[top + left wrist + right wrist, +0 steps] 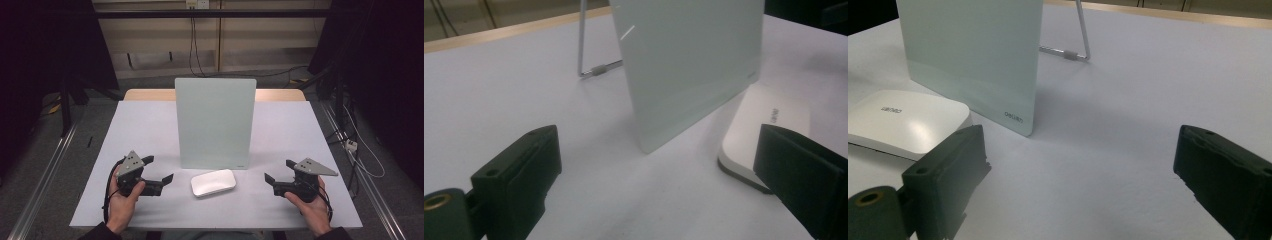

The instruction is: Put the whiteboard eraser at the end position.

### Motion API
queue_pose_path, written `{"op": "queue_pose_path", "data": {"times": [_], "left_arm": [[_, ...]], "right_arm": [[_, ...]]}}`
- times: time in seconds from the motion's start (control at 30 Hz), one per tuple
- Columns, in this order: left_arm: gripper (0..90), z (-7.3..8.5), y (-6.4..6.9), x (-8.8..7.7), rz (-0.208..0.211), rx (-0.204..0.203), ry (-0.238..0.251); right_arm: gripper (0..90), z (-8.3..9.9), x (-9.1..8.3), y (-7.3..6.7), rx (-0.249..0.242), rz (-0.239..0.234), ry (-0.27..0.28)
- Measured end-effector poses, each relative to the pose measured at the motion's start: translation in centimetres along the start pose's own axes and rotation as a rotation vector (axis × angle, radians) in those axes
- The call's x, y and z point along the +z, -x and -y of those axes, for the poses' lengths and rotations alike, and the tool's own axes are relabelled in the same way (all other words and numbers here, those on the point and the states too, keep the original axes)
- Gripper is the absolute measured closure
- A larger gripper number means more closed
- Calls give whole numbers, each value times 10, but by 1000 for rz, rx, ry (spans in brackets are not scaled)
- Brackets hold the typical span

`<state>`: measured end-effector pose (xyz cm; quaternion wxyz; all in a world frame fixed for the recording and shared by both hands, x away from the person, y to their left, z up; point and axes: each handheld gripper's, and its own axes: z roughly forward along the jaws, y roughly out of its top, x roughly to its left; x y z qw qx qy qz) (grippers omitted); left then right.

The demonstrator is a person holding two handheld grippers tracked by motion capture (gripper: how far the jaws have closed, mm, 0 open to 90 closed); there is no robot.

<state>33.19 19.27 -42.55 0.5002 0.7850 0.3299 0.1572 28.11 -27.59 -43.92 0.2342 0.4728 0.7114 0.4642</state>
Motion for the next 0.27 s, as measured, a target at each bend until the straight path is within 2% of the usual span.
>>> {"op": "queue_pose_path", "data": {"times": [0.07, 0.1, 0.27], "left_arm": [[51, 2, 0, 0, 6, -18, 5], [51, 3, 0, 0, 1, -8, -1], [51, 3, 0, 1, -7, -27, -2]], "right_arm": [[66, 0, -1, 0, -2, 0, 0], [67, 1, -1, 1, -2, 0, 0], [66, 1, -1, 1, -1, 2, -2]]}}
